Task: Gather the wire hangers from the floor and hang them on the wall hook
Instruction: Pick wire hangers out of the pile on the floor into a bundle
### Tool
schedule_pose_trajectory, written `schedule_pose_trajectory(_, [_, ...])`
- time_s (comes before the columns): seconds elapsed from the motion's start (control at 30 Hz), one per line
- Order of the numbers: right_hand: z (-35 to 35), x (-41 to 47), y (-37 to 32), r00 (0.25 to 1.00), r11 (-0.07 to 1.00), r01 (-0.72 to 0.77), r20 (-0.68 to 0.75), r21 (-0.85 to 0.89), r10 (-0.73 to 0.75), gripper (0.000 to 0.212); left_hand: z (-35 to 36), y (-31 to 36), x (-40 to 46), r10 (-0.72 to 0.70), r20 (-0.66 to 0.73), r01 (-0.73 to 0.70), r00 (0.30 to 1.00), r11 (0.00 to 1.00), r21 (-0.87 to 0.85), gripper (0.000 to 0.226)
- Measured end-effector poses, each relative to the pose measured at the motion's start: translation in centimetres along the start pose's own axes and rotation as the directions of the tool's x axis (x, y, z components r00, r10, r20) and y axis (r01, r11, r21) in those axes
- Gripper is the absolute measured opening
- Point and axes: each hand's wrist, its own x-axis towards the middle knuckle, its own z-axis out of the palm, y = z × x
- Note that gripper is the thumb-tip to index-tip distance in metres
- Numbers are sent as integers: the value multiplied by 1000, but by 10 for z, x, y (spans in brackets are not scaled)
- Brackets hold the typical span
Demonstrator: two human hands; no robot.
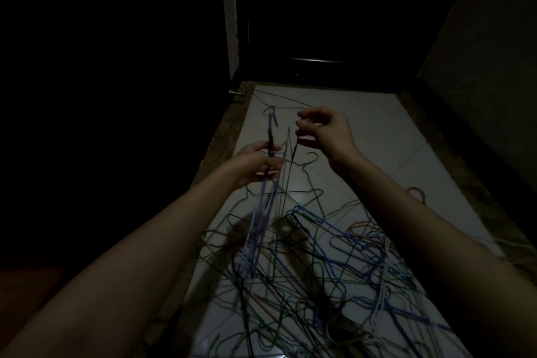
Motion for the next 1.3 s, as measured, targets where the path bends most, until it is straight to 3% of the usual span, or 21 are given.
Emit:
schedule_pose_trajectory(0.17, [-8,0,-1,1000,1000,7,9,20,-7,13,33,-7,3,26,85,-23,996,999,-34,30])
schedule_pose_trajectory(0.37, [-26,1,2,1000,1000,-12,13,19,12,14,49,-20,10,108,-2,-108,994,992,-71,25])
schedule_pose_trajectory(0.53, [-51,-4,14,999,997,-11,43,-75,14,22,60,-29,14,96,-29,-97,995,994,-49,17])
schedule_pose_trajectory(0.8, [-136,-46,101,967,883,-252,-58,-396,250,22,83,-44,19,25,44,-24,999,999,-41,27])
schedule_pose_trajectory(0.97, [-183,-98,155,913,814,-406,-160,-415,374,16,112,-47,19,11,81,-8,997,999,-32,25])
schedule_pose_trajectory(1.13, [-208,-140,193,843,687,-531,-230,-495,486,26,135,-55,22,7,123,-4,992,1000,-25,26])
schedule_pose_trajectory(1.23, [-212,-164,206,797,629,-586,-223,-511,562,27,145,-60,28,6,116,-4,993,1000,-22,23])
schedule_pose_trajectory(1.3, [-212,-175,214,807,624,-565,-204,-540,554,32,150,-62,31,5,121,-3,993,1000,-13,21])
